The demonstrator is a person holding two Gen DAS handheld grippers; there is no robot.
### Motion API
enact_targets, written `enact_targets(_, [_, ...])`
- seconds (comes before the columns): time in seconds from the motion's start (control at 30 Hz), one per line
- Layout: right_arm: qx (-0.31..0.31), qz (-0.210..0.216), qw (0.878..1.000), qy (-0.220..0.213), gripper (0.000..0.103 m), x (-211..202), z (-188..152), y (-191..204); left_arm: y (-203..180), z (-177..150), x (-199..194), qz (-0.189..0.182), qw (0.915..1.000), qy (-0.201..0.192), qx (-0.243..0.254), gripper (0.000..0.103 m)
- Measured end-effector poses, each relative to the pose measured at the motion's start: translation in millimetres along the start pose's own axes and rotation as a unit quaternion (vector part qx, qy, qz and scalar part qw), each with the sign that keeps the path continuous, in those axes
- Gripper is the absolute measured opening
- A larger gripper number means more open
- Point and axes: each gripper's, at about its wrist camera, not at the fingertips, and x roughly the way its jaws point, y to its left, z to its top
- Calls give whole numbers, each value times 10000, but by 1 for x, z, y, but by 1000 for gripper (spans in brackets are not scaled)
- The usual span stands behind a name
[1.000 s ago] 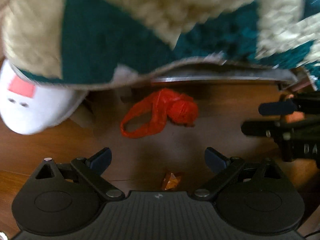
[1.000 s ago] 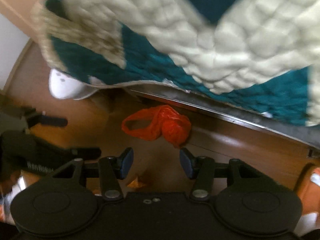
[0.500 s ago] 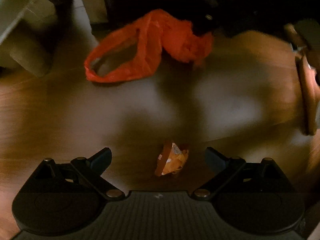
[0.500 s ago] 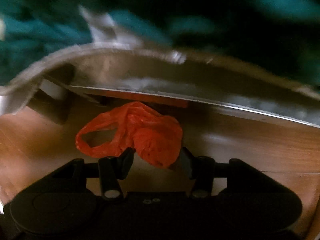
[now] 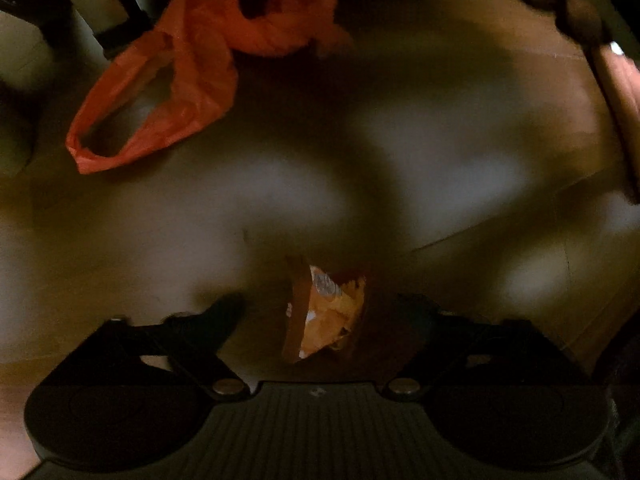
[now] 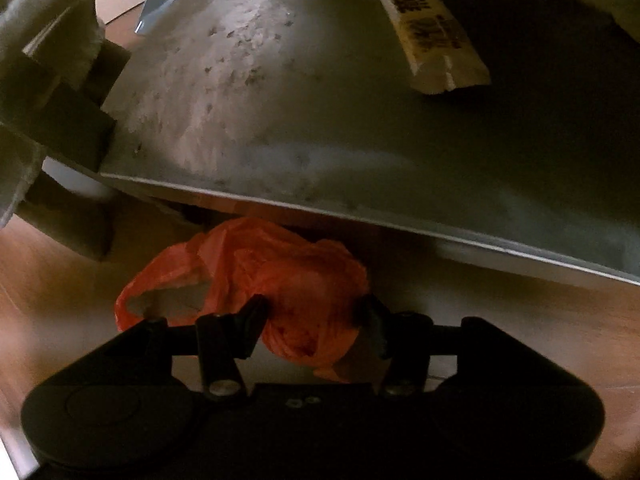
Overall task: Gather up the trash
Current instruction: 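Grasp the orange snack wrapper with the left tool while the right tool grasps the red bag, then lift both held items and carry them over the teal bin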
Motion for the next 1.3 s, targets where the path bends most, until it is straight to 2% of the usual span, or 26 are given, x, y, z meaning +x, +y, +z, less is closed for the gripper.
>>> enact_targets(0.1, [-194, -21, 9998, -86, 52, -1, 0, 3, -5, -3, -2, 109, 9998, -63, 122, 74])
enact_targets(0.2, [-406, -120, 9990, -149, 50, -4, -3, 8, -9, -4, -4, 256, 9996, -121, 67, 59])
enact_targets(0.23, [-441, -152, 9988, -154, 49, -6, -4, 9, -10, -6, -5, 287, 9995, -133, 20, 52])
enact_targets(0.27, [-475, -180, 9986, -154, 49, -7, -4, 11, -8, -6, -6, 321, 9994, -140, -34, 39])
enact_targets(0.3, [-527, -218, 9982, -161, 47, -8, -5, 13, -5, -6, -9, 294, 9994, -157, -109, 32])
enact_targets(0.4, [-630, -248, 9975, -206, 43, -12, -3, 14, 9, -4, -15, 110, 9981, -164, -592, 32])
enact_targets(0.53, [-594, -226, 9977, -242, 38, -24, -6, 14, 19, -6, -26, 29, 9956, -213, -916, 32])
enact_targets(0.67, [-698, -165, 9967, -375, 36, -43, -9, 23, 37, -5, -39, -46, 9931, -296, -1131, 32])
enact_targets(0.9, [-908, -98, 9943, -557, 34, -90, -20, 25, 61, -3, -83, -252, 9832, -504, -1736, 32])
enact_targets(1.03, [-1023, -91, 9925, -667, 34, -128, -32, 27, 69, -3, -123, -241, 9809, -640, -1822, 32])
enact_targets(1.13, [-978, 0, 9920, -795, 34, -167, -42, 25, 74, -8, -165, -74, 9810, -862, -1734, 32])
enact_targets(1.3, [-984, 103, 9882, -1170, 34, -238, -57, 27, 77, -9, -243, 96, 9726, -1310, -1917, 32])
